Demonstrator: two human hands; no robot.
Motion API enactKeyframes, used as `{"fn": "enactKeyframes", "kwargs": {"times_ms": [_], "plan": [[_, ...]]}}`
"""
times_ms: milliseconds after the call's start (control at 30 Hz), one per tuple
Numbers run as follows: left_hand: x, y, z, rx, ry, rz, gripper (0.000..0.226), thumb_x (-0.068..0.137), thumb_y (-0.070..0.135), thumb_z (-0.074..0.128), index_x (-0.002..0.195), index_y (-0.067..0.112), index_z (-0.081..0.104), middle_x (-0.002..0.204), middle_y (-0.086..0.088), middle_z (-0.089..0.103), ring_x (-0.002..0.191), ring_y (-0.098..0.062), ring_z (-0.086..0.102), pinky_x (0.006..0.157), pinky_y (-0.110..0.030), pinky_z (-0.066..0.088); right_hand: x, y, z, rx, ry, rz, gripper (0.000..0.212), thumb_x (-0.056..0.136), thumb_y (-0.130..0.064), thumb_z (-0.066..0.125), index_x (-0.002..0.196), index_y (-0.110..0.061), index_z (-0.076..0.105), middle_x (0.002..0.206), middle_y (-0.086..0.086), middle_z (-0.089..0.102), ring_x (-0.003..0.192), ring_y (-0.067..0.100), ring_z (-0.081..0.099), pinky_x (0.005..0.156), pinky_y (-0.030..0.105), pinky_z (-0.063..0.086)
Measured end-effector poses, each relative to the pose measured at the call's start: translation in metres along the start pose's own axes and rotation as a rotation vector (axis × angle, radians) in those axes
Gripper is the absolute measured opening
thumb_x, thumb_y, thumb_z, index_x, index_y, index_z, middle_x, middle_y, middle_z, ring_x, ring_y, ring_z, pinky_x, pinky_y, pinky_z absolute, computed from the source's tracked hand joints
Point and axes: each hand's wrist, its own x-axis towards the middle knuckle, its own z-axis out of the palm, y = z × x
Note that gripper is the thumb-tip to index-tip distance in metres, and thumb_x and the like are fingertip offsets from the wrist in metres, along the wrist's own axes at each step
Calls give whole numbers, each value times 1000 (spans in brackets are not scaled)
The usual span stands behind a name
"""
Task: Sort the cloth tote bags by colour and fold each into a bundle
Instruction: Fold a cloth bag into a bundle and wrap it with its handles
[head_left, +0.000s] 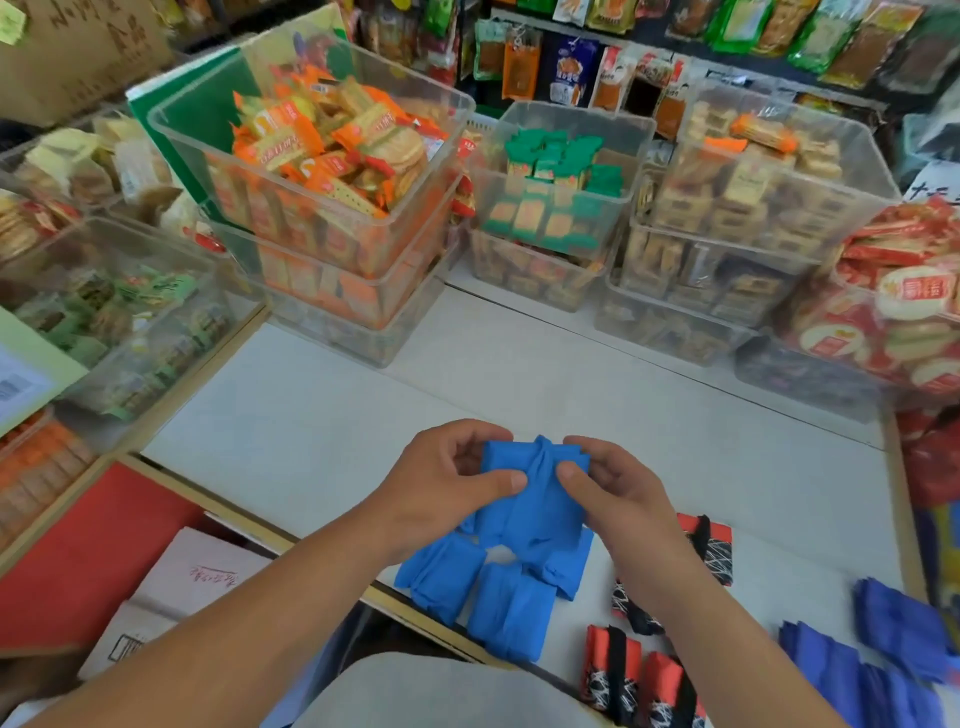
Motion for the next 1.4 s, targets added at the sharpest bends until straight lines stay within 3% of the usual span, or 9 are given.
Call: {"fn": "enactKeyframes", "kwargs": {"times_ms": [300,433,500,700,867,1067,1167,1267,1400], "plan": [[10,-65,-32,-83,-90,-180,31,94,24,73,123,27,62,112,1,74,104,-16,72,87,-38,61,9,58,51,107,196,198,16,95,-10,69,110,-6,64,99,13,77,94,31,75,82,49,61],[21,-113,-74,85,72,-168,29,94,21,71,120,27,60,109,3,72,101,-14,70,79,-20,56,13,123,40,-436,464,132,19,98,-31,63,113,-20,68,117,-2,70,116,24,64,96,39,52],[26,-139,-92,159,94,-179,32,94,19,70,123,28,59,112,4,69,103,-11,67,82,-19,54,18,156,31,-768,519,123,41,96,-34,66,134,-19,61,143,11,53,137,32,45,113,47,38],[36,-200,-130,363,114,-346,58,92,27,74,144,25,51,135,4,56,123,-17,56,108,-34,45,24,214,42,-775,391,412,88,90,-60,62,159,-47,8,168,6,-13,155,34,-6,125,52,10],[47,-213,-147,633,155,-422,45,90,42,70,121,12,58,108,-3,63,98,-22,64,80,-34,52,34,221,58,-701,385,376,87,92,-56,62,157,-50,5,168,3,-16,155,30,-7,125,47,7],[43,-199,-145,922,98,-201,73,93,43,66,153,14,37,156,-9,35,141,-29,35,114,-42,37,43,214,72,-715,385,344,79,95,-51,62,157,-48,13,169,2,-10,155,27,-3,124,44,9],[44,-183,-125,1037,-106,68,75,94,49,63,156,20,32,167,-5,16,151,-27,16,124,-40,20,35,210,69,-735,414,251,72,95,-50,62,155,-48,22,169,2,-3,155,26,1,124,45,14],[57,-175,-87,1275,-463,215,97,90,55,65,162,30,5,168,-3,-20,155,-27,-16,126,-47,-4,26,210,58,-849,421,133,75,93,-49,65,156,-43,25,169,4,1,156,28,3,124,47,16],[82,-184,-59,1511,-681,300,120,81,59,72,159,30,-14,162,-1,-35,150,-27,-31,124,-54,-8,29,212,40,-1156,241,132,87,93,-62,56,161,-35,10,168,-3,-15,155,25,-16,125,42,5]]}}
